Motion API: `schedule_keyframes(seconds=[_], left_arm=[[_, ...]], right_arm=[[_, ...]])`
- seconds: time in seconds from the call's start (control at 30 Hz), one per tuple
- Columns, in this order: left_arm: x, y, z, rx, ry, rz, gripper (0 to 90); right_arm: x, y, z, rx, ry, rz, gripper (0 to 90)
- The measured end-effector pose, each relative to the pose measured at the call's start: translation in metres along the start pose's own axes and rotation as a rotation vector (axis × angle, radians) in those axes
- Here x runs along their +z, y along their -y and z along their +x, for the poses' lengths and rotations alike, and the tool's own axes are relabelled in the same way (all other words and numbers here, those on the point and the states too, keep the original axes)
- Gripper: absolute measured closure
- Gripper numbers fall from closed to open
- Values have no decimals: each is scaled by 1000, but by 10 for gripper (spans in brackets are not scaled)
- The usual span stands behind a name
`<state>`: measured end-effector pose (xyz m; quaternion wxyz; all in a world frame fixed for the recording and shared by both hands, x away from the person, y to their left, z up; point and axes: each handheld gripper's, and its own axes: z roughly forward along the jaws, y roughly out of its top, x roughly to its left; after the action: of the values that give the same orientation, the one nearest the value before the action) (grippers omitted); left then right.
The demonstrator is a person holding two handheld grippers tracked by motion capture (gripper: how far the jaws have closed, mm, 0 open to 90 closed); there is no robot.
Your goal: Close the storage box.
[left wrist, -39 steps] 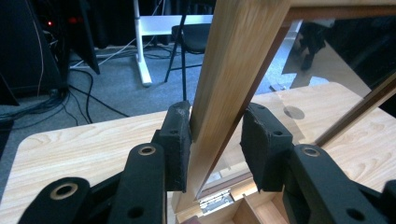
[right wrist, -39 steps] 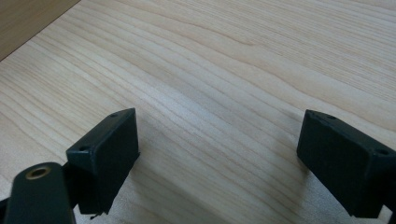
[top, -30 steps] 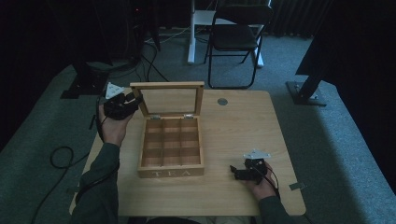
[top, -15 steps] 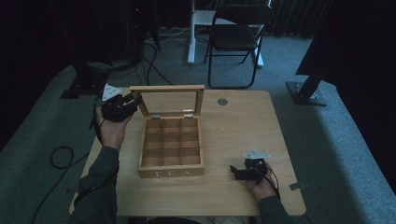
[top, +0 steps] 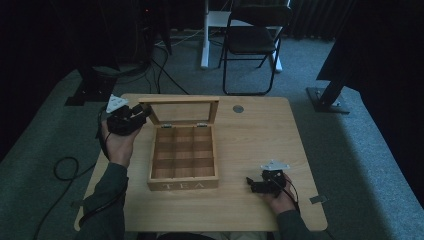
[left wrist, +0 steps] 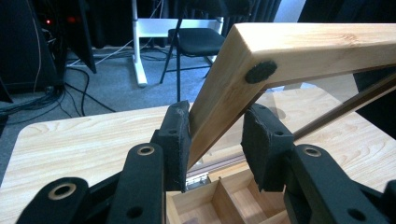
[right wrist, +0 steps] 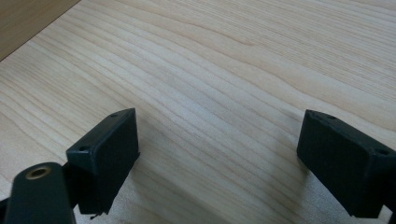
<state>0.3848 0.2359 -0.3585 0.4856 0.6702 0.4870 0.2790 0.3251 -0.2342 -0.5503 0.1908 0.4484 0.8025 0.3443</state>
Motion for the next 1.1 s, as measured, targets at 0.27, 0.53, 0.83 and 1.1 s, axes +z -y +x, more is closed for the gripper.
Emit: schedule_keyframes(seconds=[0.27, 0.53, 0.83, 1.1], left_arm=[[-6, 3, -6, 22, -20, 0, 625], [-13, 9, -10, 33, -21, 0, 624], [-21, 10, -13, 29, -14, -10, 620], [-25, 13, -15, 16, -13, -10, 617]], right_arm=[[0, 0, 0, 1, 0, 0, 123], [0, 0, 0, 0, -1, 0, 123], [0, 0, 0, 2, -1, 0, 123], [0, 0, 0, 2, -1, 0, 123]])
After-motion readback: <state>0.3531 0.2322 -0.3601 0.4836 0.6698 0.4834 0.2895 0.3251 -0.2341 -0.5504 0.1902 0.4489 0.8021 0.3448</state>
